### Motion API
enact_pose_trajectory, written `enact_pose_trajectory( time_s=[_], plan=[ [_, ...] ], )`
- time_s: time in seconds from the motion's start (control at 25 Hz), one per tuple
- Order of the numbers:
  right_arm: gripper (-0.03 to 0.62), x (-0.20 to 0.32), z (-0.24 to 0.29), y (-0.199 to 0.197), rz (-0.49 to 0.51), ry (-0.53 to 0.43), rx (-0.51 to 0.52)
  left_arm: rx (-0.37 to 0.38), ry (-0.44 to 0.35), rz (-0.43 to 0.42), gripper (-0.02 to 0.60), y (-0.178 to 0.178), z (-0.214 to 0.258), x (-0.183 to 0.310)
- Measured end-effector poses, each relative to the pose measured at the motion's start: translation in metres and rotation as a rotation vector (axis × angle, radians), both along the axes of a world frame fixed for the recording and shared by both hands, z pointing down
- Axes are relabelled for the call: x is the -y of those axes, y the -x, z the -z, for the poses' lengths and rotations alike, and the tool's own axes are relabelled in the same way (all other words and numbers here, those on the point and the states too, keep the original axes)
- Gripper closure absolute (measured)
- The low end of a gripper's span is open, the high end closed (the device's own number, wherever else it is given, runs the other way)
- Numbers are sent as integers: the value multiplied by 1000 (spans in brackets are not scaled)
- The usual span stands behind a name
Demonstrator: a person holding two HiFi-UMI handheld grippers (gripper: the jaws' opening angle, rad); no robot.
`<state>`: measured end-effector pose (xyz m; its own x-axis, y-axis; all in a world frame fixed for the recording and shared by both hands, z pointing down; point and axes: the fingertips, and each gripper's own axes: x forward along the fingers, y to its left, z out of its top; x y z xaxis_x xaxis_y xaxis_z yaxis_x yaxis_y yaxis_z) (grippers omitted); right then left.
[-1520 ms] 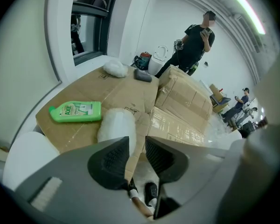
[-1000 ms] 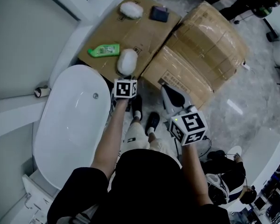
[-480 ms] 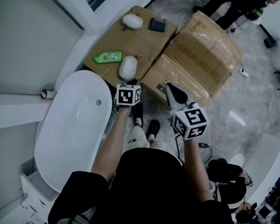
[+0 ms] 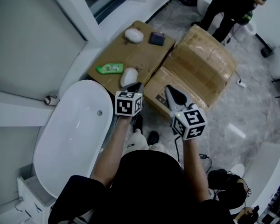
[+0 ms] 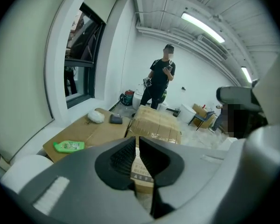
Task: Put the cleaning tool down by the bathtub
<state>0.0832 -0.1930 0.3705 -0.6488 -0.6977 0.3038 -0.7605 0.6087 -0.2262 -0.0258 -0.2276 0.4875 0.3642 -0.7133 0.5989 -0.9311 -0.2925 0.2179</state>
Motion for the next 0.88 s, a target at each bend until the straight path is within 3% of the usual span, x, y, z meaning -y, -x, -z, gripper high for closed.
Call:
enact_pose_trajectory(
  time_s=[0.52,0.88],
  plan=[
    [585,-2,43,0,14,-110,3,-72,-241,-25,583,-14,113,-16],
    [586,-6,64,9,32,-156,-6,-105,-347,-25,583,-11,162,-30]
  ],
)
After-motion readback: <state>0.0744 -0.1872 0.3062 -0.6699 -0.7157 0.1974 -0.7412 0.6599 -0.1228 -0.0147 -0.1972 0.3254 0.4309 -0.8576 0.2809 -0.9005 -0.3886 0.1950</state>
